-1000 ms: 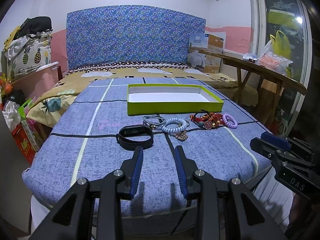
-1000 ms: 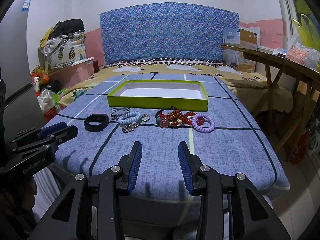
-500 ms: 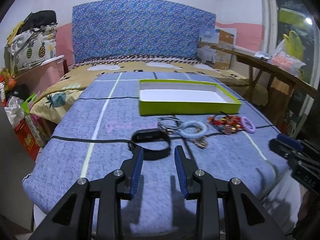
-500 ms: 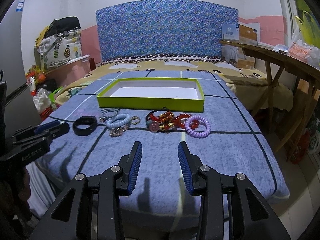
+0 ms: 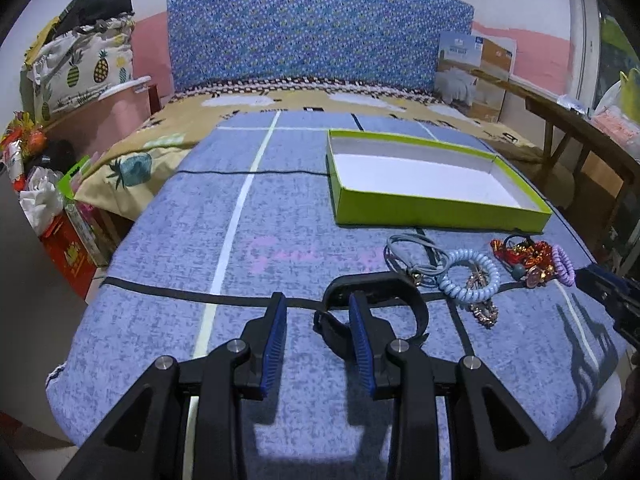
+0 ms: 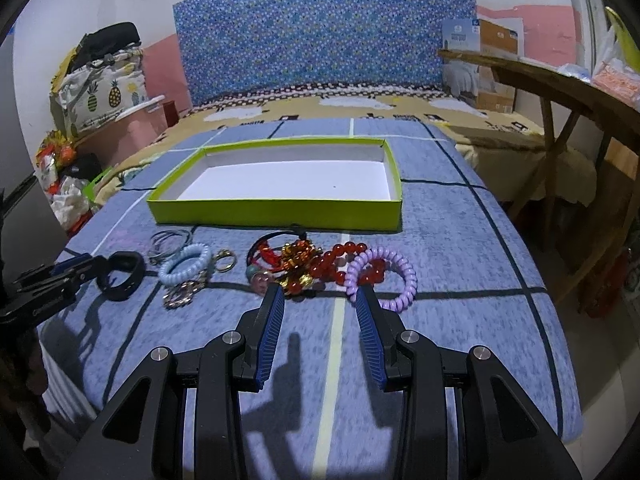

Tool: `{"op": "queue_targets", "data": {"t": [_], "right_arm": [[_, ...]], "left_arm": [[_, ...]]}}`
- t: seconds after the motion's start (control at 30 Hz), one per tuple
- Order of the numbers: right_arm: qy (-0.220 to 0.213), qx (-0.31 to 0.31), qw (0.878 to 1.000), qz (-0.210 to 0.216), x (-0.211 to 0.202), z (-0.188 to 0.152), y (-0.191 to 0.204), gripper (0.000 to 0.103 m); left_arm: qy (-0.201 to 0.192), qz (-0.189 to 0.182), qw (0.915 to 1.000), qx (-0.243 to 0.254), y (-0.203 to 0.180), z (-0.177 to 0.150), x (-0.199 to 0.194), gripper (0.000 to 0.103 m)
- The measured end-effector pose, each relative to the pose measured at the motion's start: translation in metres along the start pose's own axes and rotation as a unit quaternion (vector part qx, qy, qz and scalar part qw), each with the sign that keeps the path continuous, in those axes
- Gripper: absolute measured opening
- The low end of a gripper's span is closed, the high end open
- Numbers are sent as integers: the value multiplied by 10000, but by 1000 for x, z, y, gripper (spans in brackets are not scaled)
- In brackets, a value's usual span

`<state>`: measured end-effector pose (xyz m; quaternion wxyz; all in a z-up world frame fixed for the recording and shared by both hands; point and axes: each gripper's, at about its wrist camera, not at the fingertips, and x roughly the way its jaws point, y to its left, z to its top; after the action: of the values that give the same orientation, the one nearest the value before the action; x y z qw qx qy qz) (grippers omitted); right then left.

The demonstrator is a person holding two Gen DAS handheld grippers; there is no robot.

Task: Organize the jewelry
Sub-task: 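Grasp the black fitness band with the left gripper while the right gripper grasps the lavender coil hair tie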

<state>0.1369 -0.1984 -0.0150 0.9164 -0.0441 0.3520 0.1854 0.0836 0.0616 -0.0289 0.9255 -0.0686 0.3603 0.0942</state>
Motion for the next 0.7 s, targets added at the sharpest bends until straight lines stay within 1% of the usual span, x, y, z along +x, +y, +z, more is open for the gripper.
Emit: {"op": "queue_targets", "data": {"t": [0.17, 0.37, 0.4, 0.43, 0.53, 0.6, 0.7], "right_arm": [[198, 78, 9997, -89, 16, 4, -12, 38], [494, -127, 9986, -146, 30, 6, -12, 38], [524, -174, 9983, -177, 32, 6, -11, 36], [559, -243, 9979, -242, 34, 6, -10, 28], [670, -313, 9968, -295, 38, 6, -11, 14], [675, -360, 9966, -305, 38, 6, -11, 12], [662, -382, 9966, -303, 35, 5, -11, 11]], "left_arm": [[156, -23, 9999, 49, -4, 1, 7, 34], [223, -7, 9997, 90, -9, 4, 12, 34], [218, 3, 9997, 101, -9, 4, 12, 34], [214, 13, 9997, 114, -9, 4, 12, 34], [215, 31, 9997, 140, -11, 4, 12, 34], [218, 34, 9996, 155, -12, 5, 12, 33], [249, -22, 9994, 234, -15, 4, 13, 25]]}}
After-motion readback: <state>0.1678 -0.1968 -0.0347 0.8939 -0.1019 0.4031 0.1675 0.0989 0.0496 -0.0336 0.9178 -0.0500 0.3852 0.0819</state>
